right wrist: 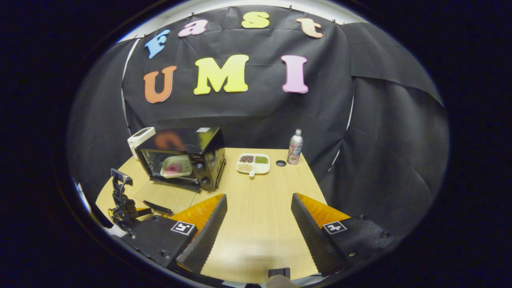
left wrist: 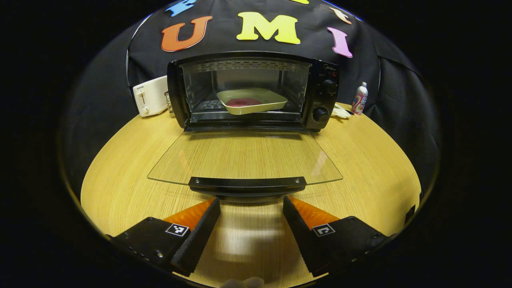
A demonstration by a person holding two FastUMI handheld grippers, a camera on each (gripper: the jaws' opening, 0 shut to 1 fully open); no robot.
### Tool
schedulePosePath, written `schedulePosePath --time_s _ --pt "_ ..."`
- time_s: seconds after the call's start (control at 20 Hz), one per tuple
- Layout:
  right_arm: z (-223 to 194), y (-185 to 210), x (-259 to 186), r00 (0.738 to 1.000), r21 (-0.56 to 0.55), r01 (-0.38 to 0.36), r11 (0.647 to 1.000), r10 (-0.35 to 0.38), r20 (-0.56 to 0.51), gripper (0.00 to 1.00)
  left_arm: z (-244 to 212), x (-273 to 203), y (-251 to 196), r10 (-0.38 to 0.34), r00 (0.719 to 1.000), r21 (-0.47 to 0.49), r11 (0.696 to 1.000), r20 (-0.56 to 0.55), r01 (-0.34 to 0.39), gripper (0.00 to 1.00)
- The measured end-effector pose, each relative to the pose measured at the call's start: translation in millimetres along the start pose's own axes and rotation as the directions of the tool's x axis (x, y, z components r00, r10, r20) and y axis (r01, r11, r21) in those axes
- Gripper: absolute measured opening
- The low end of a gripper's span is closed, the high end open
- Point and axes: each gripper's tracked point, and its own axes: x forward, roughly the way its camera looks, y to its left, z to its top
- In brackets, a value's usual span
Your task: Open the electric oven with the left hand, put the food in, and close the electric oven.
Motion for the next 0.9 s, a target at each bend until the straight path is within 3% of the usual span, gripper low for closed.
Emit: schedulePosePath --time_s 0.9 --pt "4 7 0 1.000 0.032 -0.030 0.999 0.030 0.000 0.97 64 -29 2 0.018 0.994 0.007 1.000 0.104 -0.018 0.96"
